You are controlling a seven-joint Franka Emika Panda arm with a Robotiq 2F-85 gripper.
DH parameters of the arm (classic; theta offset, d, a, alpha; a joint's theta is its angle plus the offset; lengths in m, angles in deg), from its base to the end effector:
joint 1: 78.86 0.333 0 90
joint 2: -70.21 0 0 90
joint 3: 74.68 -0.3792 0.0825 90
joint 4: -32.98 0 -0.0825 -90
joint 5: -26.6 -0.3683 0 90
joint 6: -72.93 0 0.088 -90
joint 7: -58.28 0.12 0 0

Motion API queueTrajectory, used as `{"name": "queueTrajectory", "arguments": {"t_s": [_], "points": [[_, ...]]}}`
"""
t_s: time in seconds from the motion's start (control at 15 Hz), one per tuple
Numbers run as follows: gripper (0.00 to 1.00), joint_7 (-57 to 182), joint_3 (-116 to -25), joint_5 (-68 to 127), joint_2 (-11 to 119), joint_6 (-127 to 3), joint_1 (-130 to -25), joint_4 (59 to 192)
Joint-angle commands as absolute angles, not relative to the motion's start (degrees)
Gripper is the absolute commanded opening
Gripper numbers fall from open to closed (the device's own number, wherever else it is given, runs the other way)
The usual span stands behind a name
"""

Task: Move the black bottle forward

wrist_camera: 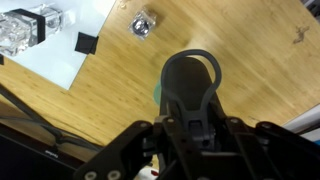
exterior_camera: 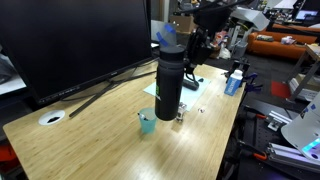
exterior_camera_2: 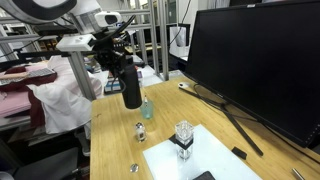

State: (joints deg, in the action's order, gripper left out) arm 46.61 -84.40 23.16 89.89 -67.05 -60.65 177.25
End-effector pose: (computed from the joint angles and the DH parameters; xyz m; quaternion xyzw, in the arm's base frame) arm 0.3665 0.2000 0.4822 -0.9396 -0.3156 -0.1317 0.0121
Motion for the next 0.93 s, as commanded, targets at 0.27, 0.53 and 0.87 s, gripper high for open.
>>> {"name": "queueTrajectory", "arguments": {"t_s": [0.27, 0.53, 0.87], "points": [[0.08, 38.6, -83.5, 18.9, 93.5, -65.3, -55.4, 184.4], [0.08, 33.1, -80.8, 14.7, 89.6, -67.8, -55.0, 186.1], [0.08, 25.6, -79.1, 8.2, 85.8, -68.1, -55.2, 185.8]]}}
